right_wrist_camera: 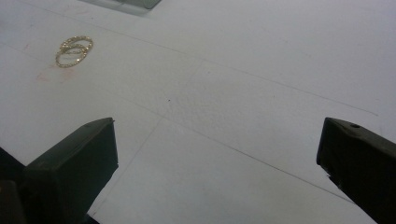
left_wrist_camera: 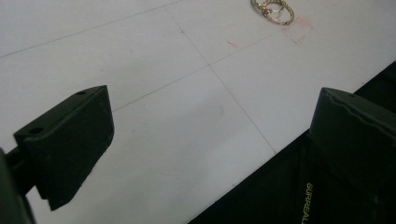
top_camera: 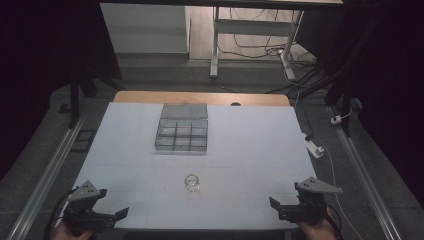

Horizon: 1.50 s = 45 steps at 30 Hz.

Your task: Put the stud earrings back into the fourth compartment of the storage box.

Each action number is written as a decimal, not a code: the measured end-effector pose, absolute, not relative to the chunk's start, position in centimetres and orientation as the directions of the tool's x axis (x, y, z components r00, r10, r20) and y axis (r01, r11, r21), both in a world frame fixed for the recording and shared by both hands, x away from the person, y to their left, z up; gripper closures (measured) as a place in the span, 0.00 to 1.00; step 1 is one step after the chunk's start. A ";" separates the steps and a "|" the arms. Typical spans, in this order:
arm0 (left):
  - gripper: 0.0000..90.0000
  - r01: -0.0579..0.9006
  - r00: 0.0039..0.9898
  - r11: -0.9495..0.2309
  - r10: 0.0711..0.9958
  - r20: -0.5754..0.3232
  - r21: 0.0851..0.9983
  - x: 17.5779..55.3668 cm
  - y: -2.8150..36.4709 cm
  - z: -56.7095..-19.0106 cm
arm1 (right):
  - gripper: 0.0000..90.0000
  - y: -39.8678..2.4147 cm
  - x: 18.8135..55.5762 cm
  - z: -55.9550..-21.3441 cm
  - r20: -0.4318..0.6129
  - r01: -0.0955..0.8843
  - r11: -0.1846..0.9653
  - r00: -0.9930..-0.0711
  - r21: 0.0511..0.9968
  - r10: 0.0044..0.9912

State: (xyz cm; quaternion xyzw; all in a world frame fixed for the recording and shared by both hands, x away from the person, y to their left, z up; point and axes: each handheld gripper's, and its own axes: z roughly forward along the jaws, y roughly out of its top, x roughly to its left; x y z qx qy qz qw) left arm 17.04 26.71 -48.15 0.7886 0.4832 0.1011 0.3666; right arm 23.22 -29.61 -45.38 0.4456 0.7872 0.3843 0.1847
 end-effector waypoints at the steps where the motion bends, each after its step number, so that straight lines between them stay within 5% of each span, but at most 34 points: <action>1: 0.00 0.688 0.515 -0.266 0.834 -0.196 0.675 17.0 26.7 -48.2 | 0.00 -29.6 23.2 -45.4 0.059 0.563 0.304 -0.535 0.768 0.843; 45: 0.00 0.686 0.531 -0.282 0.824 -0.197 0.671 17.6 26.5 -47.9 | 0.00 -29.1 23.6 -45.7 0.064 0.583 0.362 -0.582 0.727 0.810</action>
